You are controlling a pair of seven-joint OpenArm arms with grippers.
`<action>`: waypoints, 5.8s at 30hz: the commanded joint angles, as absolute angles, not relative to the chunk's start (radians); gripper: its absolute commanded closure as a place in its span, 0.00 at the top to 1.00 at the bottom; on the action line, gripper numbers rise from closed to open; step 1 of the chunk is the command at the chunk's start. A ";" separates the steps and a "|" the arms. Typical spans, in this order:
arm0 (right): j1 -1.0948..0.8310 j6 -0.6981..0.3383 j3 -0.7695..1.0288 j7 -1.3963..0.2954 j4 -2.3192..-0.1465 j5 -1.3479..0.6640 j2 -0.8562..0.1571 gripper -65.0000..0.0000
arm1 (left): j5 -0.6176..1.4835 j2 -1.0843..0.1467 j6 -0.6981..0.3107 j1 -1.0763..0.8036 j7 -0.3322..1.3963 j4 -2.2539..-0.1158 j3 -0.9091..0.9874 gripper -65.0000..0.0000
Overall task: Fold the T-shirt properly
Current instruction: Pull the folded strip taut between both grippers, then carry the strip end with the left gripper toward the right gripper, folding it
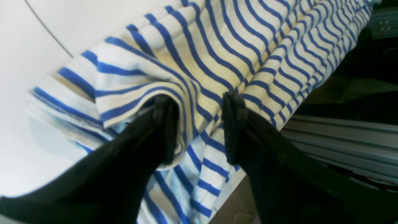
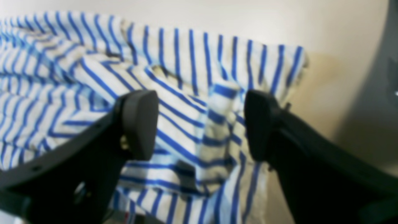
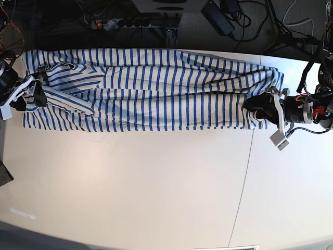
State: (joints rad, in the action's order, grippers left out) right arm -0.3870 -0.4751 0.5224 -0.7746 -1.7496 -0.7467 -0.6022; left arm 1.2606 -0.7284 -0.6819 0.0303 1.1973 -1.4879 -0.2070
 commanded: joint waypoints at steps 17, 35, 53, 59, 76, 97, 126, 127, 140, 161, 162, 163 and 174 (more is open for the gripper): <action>-0.352 -0.546 0.537 -0.760 -1.848 -0.786 -0.589 0.00 | 1.218 -0.842 -0.698 -0.041 1.107 -1.515 -0.043 0.61; -0.355 -0.546 0.431 -0.752 -1.750 -0.782 -0.514 0.00 | 1.139 -0.805 -0.698 -0.136 1.103 -1.467 -0.043 0.61; -0.355 -0.546 0.419 -0.753 -1.749 -0.782 -0.496 0.00 | 1.172 -0.728 -0.698 -0.136 1.106 -1.444 -0.043 0.61; -0.355 -0.546 0.419 -0.753 -1.749 -0.781 -0.496 0.00 | 1.186 -0.693 -0.698 -0.135 1.107 -1.444 -0.043 0.61; -0.342 -0.546 0.419 -0.748 -1.749 -0.792 -0.496 0.00 | 0.955 -0.646 -0.698 -0.126 0.892 -1.444 -0.043 0.00; -0.253 -0.546 0.419 -0.767 -1.750 -0.794 -0.501 0.00 | 0.743 -0.682 -0.692 0.216 0.862 -1.289 -0.043 0.00; -0.256 -0.546 0.419 -0.773 -1.750 -0.775 -0.501 0.00 | 0.641 -0.491 -0.586 0.255 1.029 -1.636 -0.213 0.00; -0.256 -0.546 0.419 -0.773 -1.750 -0.775 -0.501 0.00 | 0.622 -0.472 -0.576 0.244 1.029 -1.636 -0.224 0.00; -0.255 -0.546 0.419 -0.755 -1.750 -0.763 -0.501 0.00 | 0.447 -0.247 -0.482 0.131 1.018 -1.644 -0.295 0.00; -0.255 -0.546 0.419 -0.739 -1.744 -0.730 -0.501 0.00 | 0.439 -0.175 -0.482 0.081 1.017 -1.763 -0.295 0.00; -0.255 -0.546 0.419 -0.736 -1.742 -0.728 -0.501 0.00 | 0.453 -0.166 -0.482 0.070 1.017 -1.770 -0.295 0.00; -0.255 -0.546 0.419 -0.732 -1.739 -0.729 -0.501 0.00 | 0.455 -0.156 -0.482 0.059 1.016 -1.778 -0.295 0.00; -0.255 -0.546 0.419 -0.726 -1.731 -0.729 -0.501 0.00 | 0.428 -0.055 -0.484 0.027 0.992 -1.791 -0.295 0.00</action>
